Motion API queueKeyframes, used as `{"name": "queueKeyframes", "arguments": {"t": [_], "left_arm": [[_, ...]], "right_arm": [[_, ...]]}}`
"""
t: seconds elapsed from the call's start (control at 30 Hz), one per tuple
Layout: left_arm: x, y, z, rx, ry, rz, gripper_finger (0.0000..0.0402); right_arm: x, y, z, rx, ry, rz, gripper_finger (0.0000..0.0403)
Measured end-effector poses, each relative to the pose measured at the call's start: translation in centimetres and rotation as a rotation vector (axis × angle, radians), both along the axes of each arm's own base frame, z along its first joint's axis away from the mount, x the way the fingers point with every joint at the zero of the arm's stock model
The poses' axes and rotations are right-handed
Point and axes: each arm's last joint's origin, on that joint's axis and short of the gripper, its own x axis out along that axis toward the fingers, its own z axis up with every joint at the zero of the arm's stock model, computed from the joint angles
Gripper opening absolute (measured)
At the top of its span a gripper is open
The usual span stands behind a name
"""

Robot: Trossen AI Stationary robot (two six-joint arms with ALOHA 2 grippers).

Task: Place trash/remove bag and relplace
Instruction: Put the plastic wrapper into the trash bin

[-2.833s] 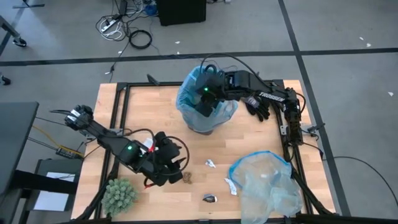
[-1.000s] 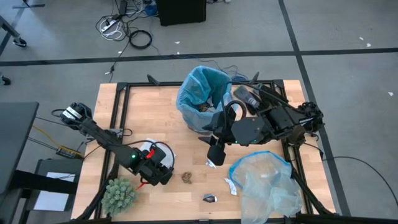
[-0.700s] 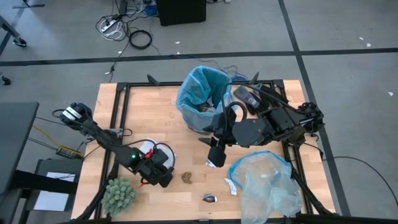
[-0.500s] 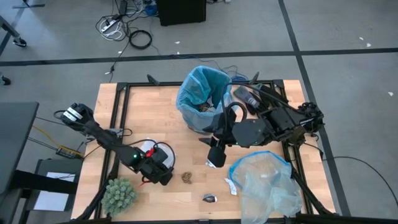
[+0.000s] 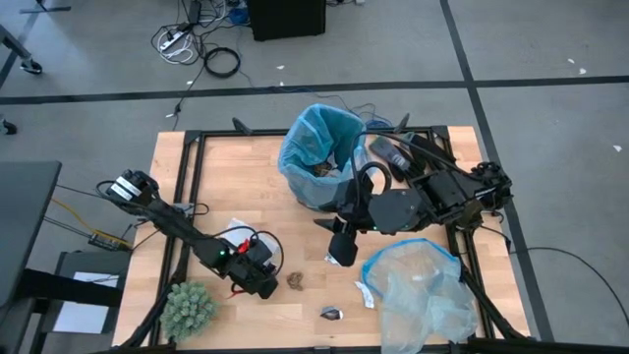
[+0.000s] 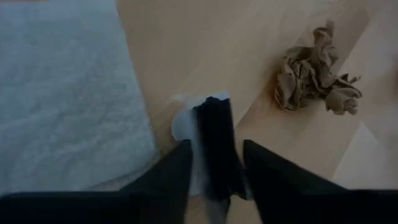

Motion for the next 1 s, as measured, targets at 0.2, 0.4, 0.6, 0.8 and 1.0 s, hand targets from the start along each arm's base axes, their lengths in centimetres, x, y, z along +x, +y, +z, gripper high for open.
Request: {"name": "queueKeyframes", "arguments": {"t": [0.2, 0.4, 0.6, 0.8, 1.0], "left_arm": [[0.2, -0.1, 0.0, -0.022, -0.012, -0.005, 0.0013], [1.3, -1.0, 2.4, -0.101, -0.072, -0.071, 0.0007], [2.5, -0.1, 7.5, -0.057, -0.21, -0.122, 0.0006], [2.7, 3.0, 13.7, 0.05, -0.211, -0.133, 0.0005], [3.4, 6.4, 20.1, 0.198, -0.264, -0.191, 0.0005]], "right_arm": [[-0.1, 0.3, 0.0, 0.004, -0.001, 0.007, 0.0129], [-0.3, 0.8, 0.0, 0.004, 0.0, 0.023, 0.0119], [-0.5, 1.1, -0.1, -0.024, 0.014, 0.04, 0.0109], [-2.2, 0.1, 0.1, 0.007, 0.078, 0.011, 0.01], [-3.7, -0.8, 0.5, -0.027, 0.112, -0.027, 0.0094]]}}
